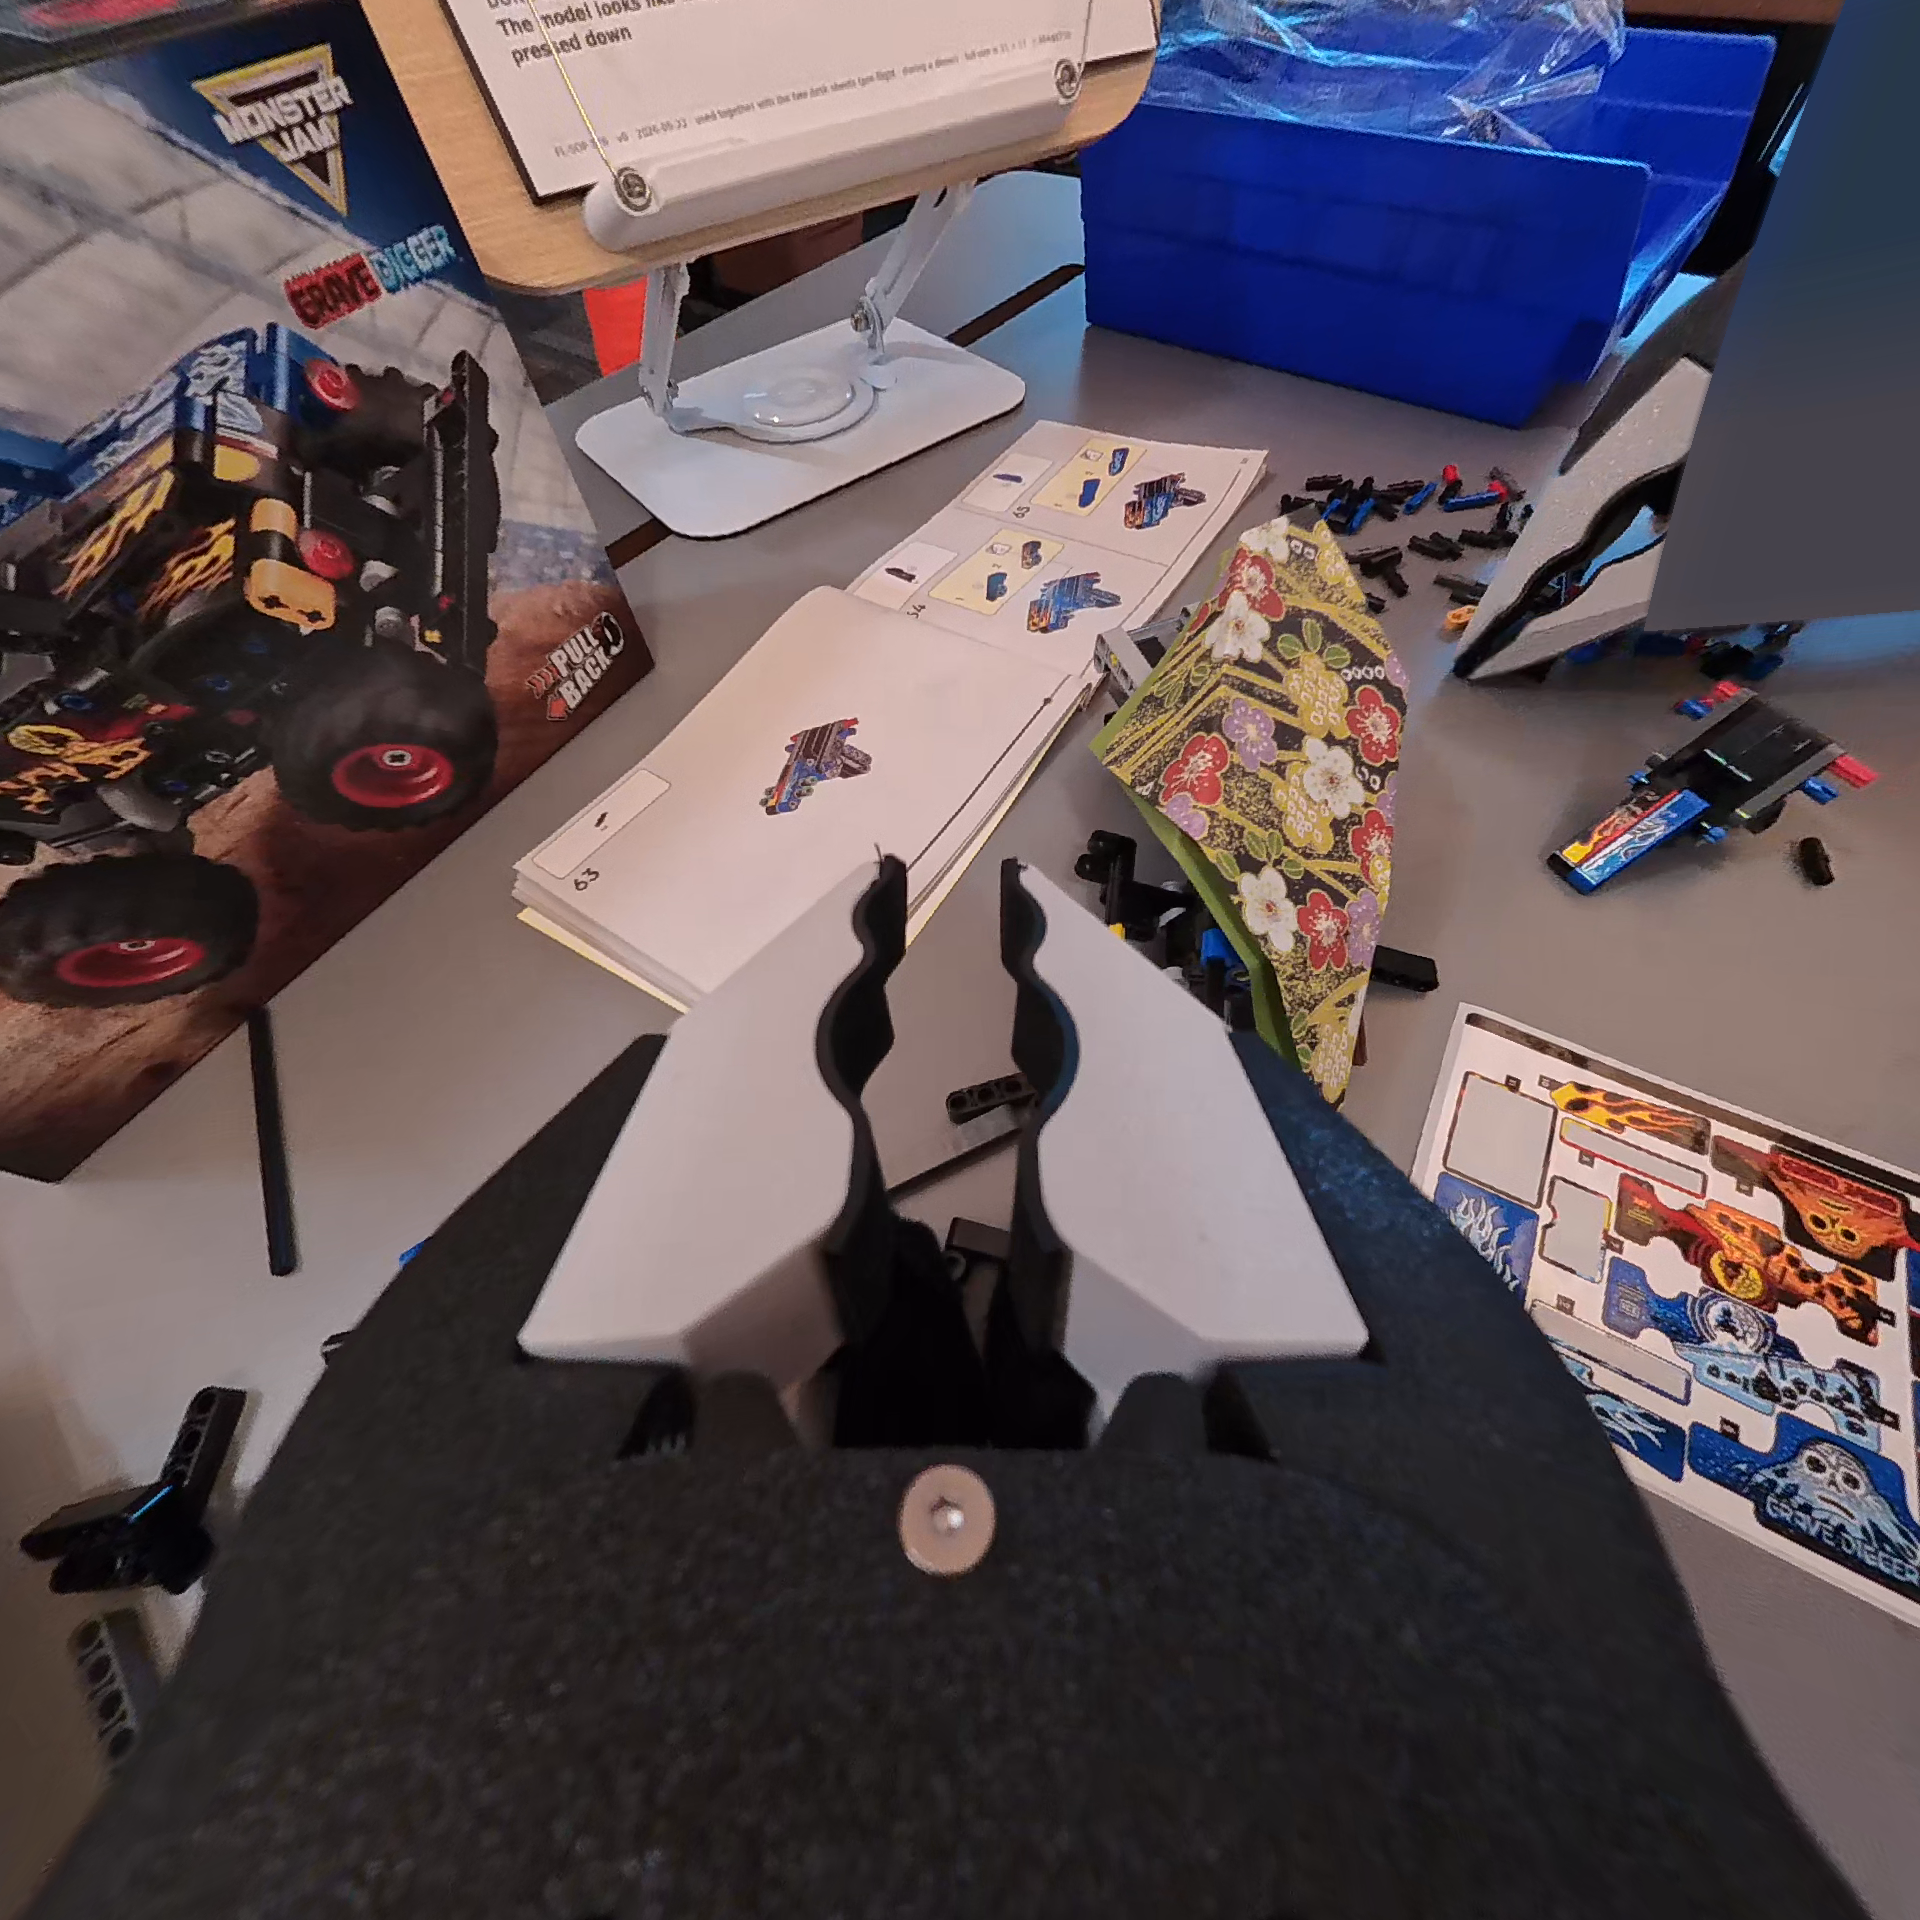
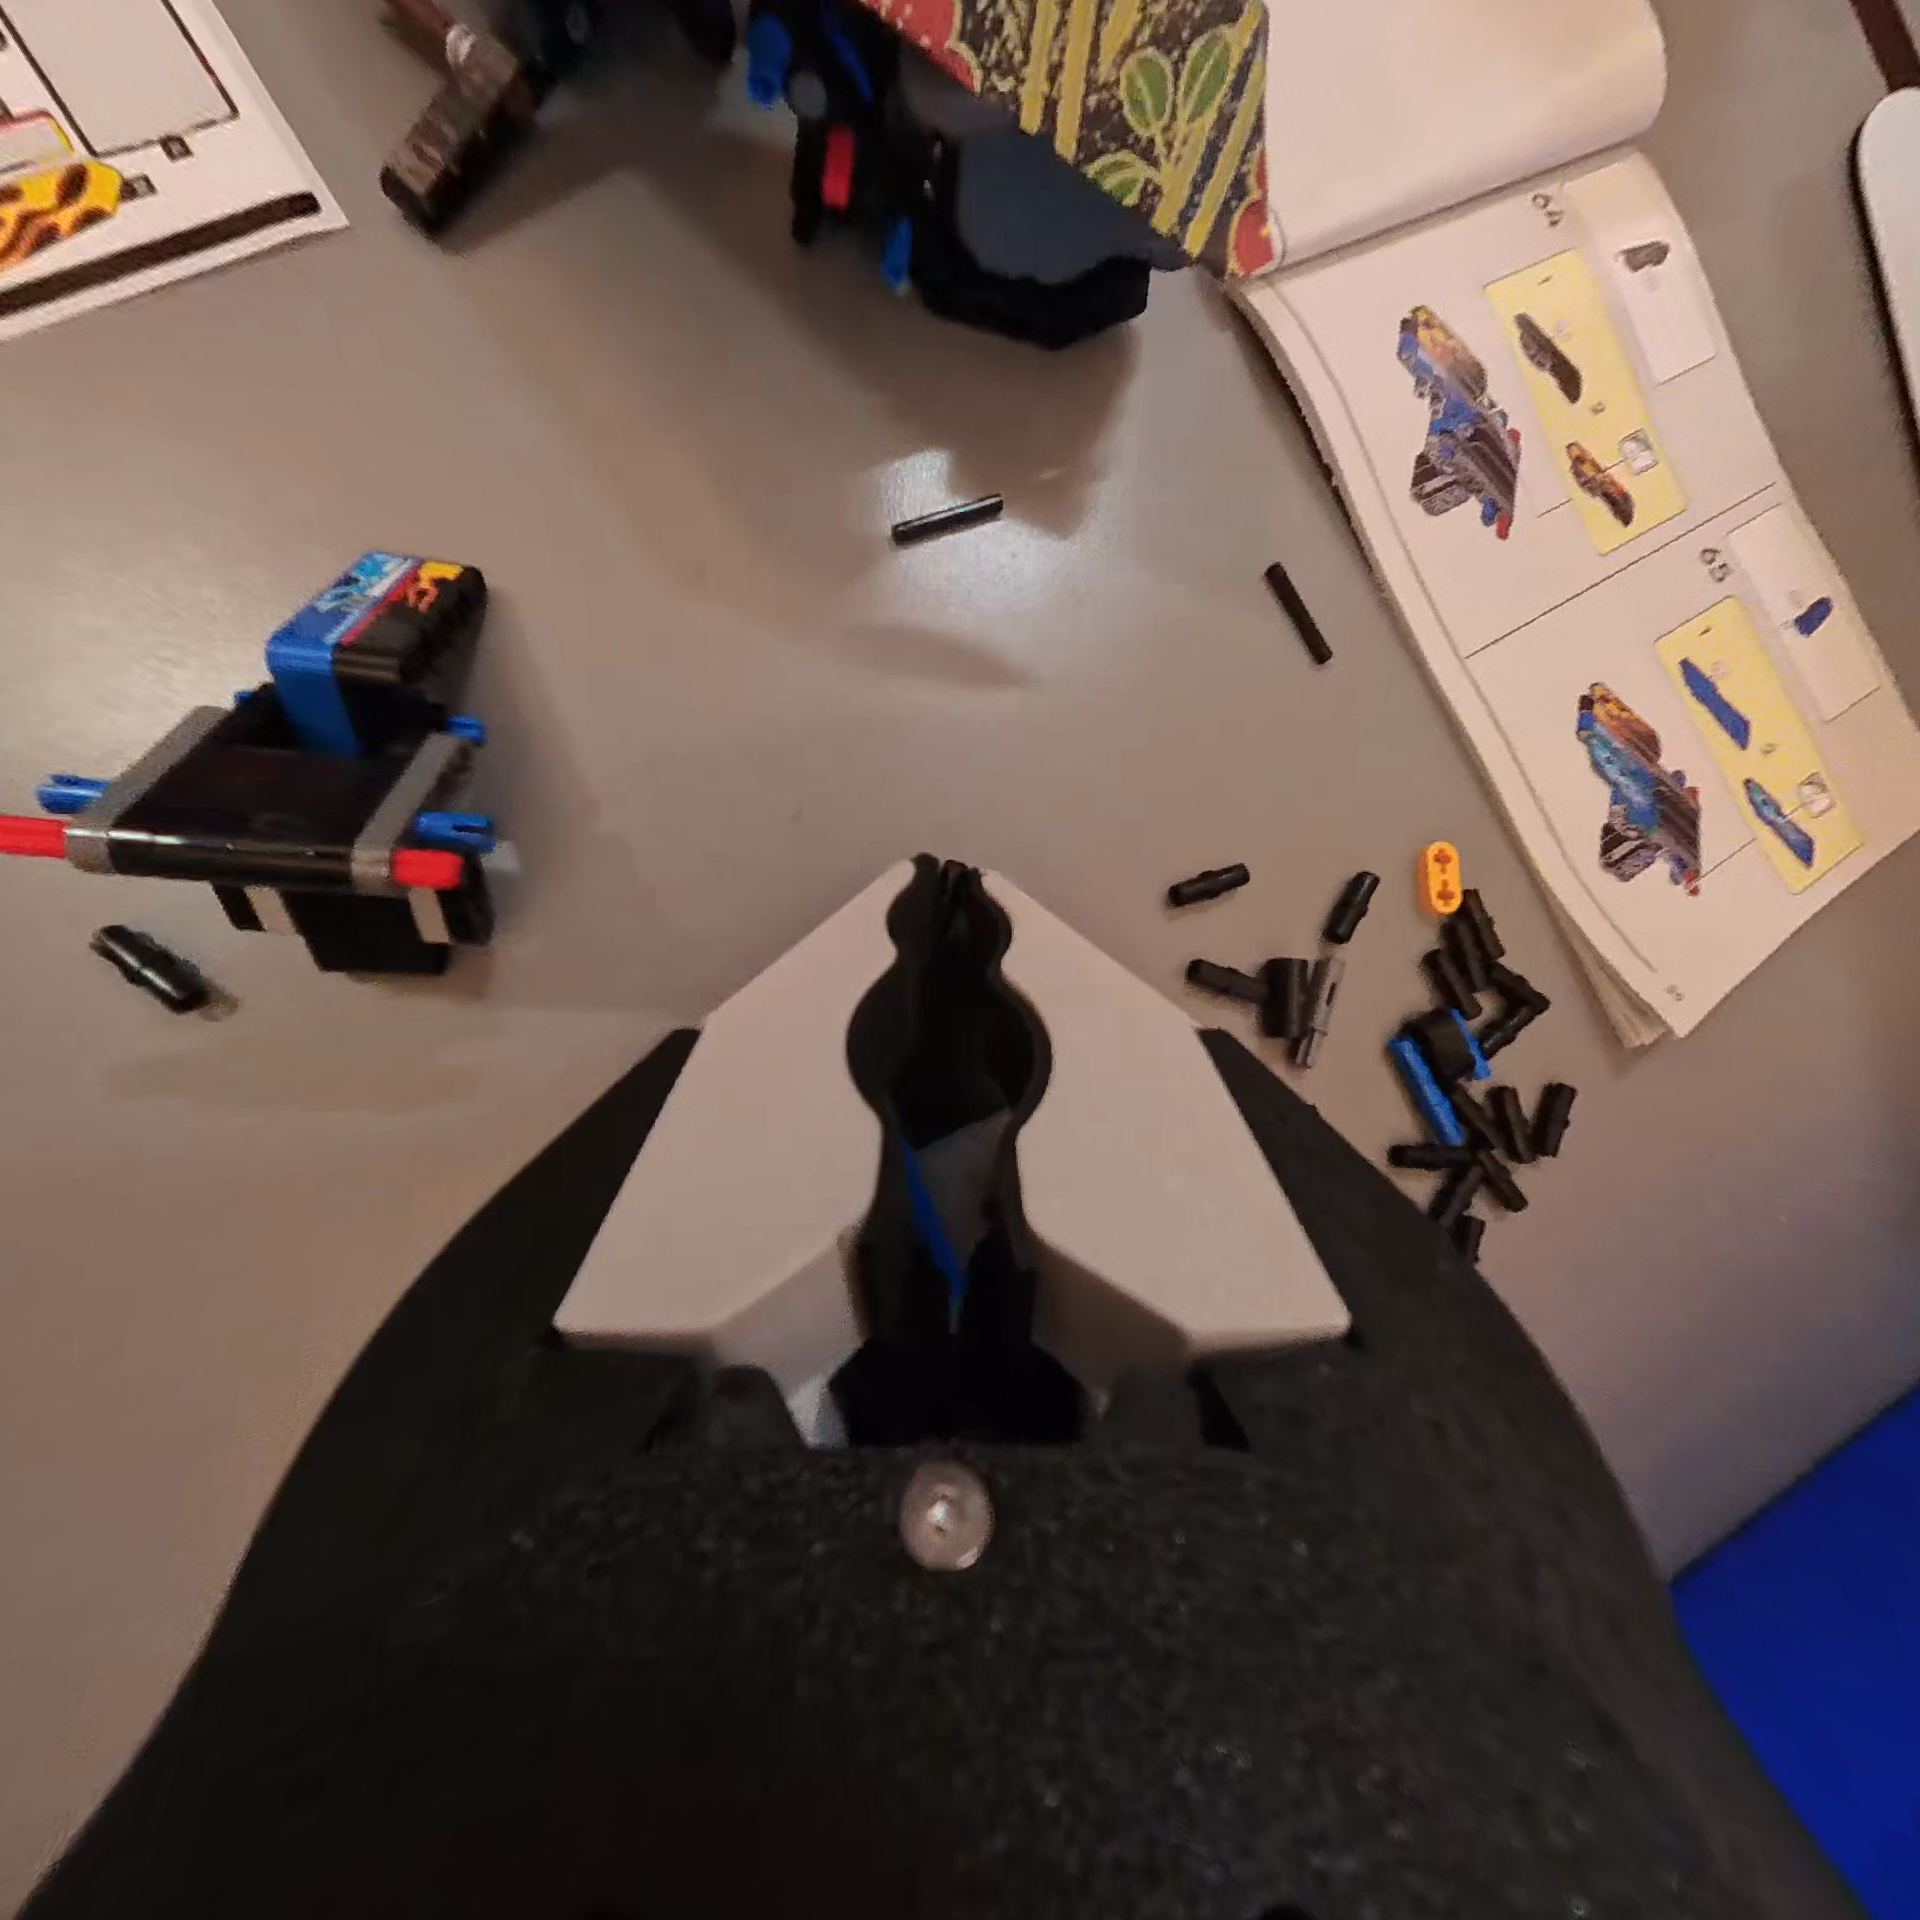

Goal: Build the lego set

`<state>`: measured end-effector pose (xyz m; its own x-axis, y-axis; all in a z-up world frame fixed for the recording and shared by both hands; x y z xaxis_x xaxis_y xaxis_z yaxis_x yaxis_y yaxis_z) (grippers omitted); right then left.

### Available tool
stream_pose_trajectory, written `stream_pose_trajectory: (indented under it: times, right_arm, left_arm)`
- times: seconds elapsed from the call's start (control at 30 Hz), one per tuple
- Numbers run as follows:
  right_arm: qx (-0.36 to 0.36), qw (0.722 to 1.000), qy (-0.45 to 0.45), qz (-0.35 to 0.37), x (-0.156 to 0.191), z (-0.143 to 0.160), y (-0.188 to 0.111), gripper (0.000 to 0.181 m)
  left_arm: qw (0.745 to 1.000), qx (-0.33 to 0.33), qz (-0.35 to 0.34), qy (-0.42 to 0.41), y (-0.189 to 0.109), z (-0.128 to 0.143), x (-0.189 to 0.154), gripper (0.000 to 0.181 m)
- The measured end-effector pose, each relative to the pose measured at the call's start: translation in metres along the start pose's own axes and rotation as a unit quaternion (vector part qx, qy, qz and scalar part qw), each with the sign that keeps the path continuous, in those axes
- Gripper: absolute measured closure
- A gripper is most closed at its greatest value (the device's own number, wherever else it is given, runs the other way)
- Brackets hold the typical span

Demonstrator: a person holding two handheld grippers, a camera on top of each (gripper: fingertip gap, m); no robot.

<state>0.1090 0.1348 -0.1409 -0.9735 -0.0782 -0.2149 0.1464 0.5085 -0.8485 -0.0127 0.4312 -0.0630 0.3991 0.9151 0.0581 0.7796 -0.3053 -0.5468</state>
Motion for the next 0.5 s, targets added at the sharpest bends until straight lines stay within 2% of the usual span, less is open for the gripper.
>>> stream_pose_trajectory:
  times: [0.07,0.13,0.23,0.3,0.4,0.5]
  right_arm:
    - [0.003,1.000,-0.006,-0.001,0.002,0.000,-0.002,0.178]
    - [-0.029,0.999,0.001,-0.027,0.010,-0.007,-0.014,0.178]
    - [-0.088,0.987,-0.002,-0.136,0.048,-0.007,-0.053,0.179]
    - [-0.068,0.975,0.000,-0.210,0.082,0.010,-0.062,0.179]
    - [-0.079,0.977,0.004,-0.196,0.109,0.015,-0.055,0.178]
    - [-0.075,0.979,0.000,-0.190,0.119,0.011,-0.049,0.178]
  left_arm:
    - [1.000,0.000,0.002,-0.002,0.000,0.000,0.000,0.165]
    - [1.000,0.001,0.002,-0.002,0.000,0.000,0.001,0.165]
    - [1.000,0.001,0.002,-0.001,0.000,0.000,0.000,0.165]
    - [1.000,-0.001,0.001,0.003,-0.001,-0.001,-0.001,0.166]
    - [1.000,0.000,0.000,0.008,-0.001,-0.002,-0.004,0.166]
    - [1.000,-0.002,0.004,0.009,-0.001,-0.003,-0.006,0.166]
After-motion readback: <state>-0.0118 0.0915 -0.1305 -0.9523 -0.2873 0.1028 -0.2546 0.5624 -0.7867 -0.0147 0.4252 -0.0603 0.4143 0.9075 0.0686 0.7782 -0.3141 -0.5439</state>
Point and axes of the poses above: each gripper's, where its closed fingertips meet, y out along the fingers, z out of its underside, x = y × z across the jaws, the point moved 6 cm from there along -y, back along the fingers, and after that the axes turned 9 degrees about x, right-handed, at the moved point
